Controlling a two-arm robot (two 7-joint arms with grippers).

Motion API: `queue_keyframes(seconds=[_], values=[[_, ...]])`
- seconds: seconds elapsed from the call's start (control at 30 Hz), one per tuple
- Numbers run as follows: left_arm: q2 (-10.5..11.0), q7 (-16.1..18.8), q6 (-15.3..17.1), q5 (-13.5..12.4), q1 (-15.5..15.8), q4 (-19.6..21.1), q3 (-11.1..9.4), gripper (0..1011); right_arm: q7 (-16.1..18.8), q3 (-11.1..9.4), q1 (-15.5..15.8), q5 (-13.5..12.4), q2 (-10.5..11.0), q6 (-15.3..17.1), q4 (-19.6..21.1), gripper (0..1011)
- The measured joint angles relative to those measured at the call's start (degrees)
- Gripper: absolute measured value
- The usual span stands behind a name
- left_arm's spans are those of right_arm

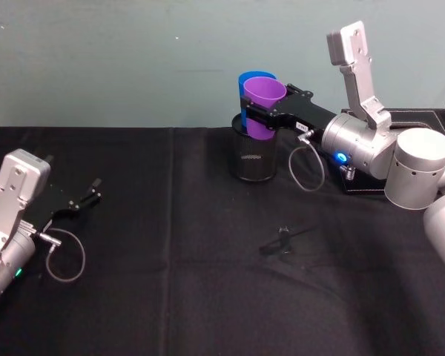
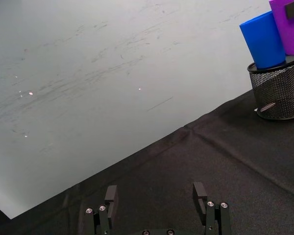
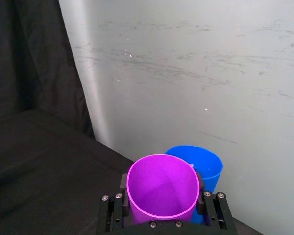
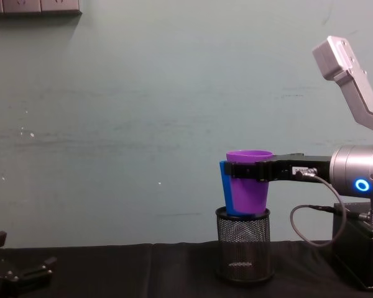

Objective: Pick up one cup with a gripper and tap it against the other cup.

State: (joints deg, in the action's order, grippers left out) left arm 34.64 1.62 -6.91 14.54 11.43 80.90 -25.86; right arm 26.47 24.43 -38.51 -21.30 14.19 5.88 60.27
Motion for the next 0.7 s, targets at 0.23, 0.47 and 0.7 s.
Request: queue_keyframes(seconds=[0.23, 0.47, 0.7], values=[[0.00, 0.00, 0.00, 0.00, 0.00, 0.00, 0.00, 1000, 0.01, 0.00, 0.00, 0.00, 0.00, 0.00, 0.00, 736], [0.00, 0.00, 0.00, 0.00, 0.00, 0.00, 0.00, 1000, 0.01, 0.00, 0.00, 0.00, 0.00, 0.00, 0.00, 736], [0.00, 0.00, 0.00, 0.00, 0.00, 0.00, 0.00, 1000, -0.82, -0.16, 1.73, 0.18, 0.71, 1.31, 2.80, 736]])
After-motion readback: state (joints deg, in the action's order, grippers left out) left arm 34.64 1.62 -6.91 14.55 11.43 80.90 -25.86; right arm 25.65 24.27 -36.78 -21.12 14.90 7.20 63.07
